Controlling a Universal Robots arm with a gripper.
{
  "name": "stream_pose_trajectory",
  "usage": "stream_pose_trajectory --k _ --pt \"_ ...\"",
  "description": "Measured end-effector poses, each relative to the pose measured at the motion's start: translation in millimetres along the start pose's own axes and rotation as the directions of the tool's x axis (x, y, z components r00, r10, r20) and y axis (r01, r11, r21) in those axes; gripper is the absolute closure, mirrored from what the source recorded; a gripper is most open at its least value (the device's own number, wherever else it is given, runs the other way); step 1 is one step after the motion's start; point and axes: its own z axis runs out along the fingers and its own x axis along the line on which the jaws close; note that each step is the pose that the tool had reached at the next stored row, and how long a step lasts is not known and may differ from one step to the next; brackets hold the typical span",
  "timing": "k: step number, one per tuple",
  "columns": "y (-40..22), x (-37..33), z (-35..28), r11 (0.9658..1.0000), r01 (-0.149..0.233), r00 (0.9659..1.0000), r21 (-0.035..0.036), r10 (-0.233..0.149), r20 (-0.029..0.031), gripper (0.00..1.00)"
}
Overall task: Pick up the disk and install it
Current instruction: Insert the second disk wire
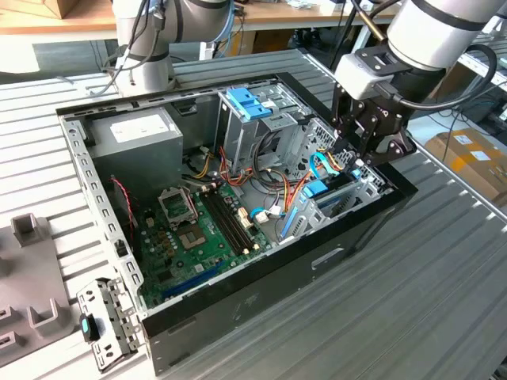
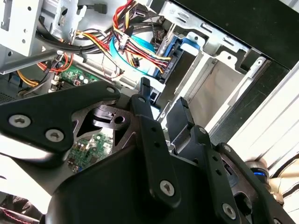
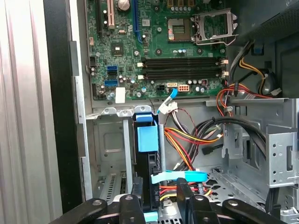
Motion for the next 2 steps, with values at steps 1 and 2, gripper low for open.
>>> stream_pose_trajectory --k 1,2 --pt "0.1 0.0 0.0 1.0000 0.000 1.0000 0.0000 0.000 0.0000 0.58" --pt "0.1 0.0 0.0 1.0000 0.000 1.0000 0.0000 0.000 0.0000 0.58"
